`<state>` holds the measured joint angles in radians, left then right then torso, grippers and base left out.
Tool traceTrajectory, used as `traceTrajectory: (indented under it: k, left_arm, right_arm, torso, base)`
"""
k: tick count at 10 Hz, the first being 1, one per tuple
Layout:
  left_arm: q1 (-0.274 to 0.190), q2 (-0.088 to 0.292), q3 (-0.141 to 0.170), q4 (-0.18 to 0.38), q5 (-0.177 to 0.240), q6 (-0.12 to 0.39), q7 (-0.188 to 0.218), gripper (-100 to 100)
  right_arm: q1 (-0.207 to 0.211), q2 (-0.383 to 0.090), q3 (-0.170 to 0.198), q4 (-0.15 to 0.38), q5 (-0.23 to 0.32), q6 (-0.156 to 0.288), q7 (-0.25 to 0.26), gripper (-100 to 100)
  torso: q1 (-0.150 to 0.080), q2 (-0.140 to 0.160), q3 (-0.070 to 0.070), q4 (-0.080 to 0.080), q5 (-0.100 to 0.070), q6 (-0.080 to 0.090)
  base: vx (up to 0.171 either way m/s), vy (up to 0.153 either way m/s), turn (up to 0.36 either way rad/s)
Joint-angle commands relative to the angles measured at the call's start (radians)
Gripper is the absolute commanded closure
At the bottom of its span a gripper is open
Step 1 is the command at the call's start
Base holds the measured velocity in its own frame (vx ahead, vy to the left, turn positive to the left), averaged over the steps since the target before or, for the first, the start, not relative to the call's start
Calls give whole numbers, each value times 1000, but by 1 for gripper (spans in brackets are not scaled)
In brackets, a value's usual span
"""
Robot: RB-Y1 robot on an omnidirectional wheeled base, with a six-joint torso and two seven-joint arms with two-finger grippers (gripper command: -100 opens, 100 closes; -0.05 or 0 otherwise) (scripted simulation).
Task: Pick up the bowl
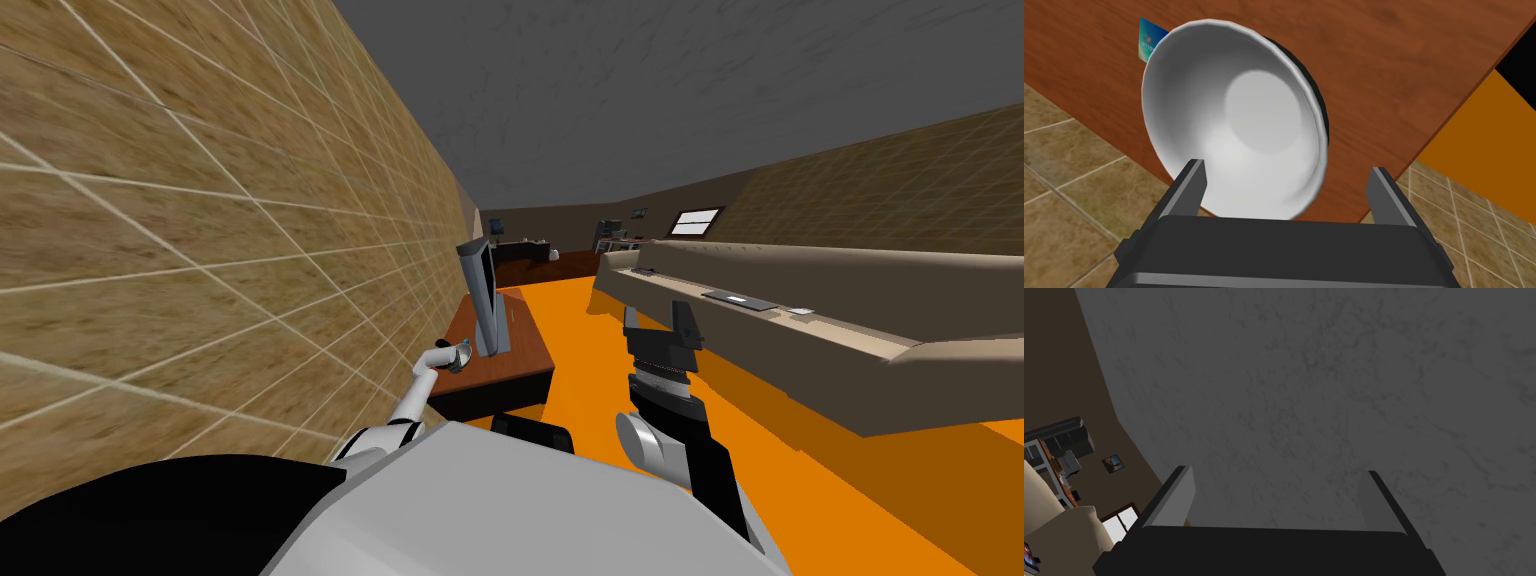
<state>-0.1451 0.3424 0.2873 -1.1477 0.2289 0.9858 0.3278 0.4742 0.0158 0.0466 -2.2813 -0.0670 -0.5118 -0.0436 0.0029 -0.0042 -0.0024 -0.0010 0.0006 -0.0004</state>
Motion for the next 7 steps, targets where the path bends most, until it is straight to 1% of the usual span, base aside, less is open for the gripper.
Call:
traceTrajectory:
  k: [1,3,4,5,6,7]
  left_arm:
    - [-12,-2,1,34,-1,22,-2,-100]
    - [-15,-8,-1,81,0,46,-6,-100]
    - [-10,-11,-2,91,1,50,-7,-100]
    - [-10,-9,-1,77,1,47,-6,-100]
    - [-10,-10,-1,80,0,49,-6,0]
    - [-22,-19,8,119,-24,21,32,-100]
  right_arm:
    - [0,0,0,0,0,0,0,0]
    - [0,0,0,0,0,0,0,0]
    - [0,0,0,0,0,0,0,0]
    - [0,0,0,0,0,0,0,0]
    - [0,0,0,0,0,0,0,0]
    - [0,0,0,0,0,0,0,0]
  torso:
    - [0,0,0,0,0,0]
    - [0,1,1,0,0,0]
    - [-2,3,2,0,0,0]
    - [-3,4,2,1,-1,0]
    - [-3,4,3,1,-1,0]
    - [-3,5,3,1,-1,0]
  base:
    - [56,32,-2]
    - [26,29,-5]
    - [0,0,0]
    - [0,0,0]
    - [0,0,0]
    - [-54,57,-239]
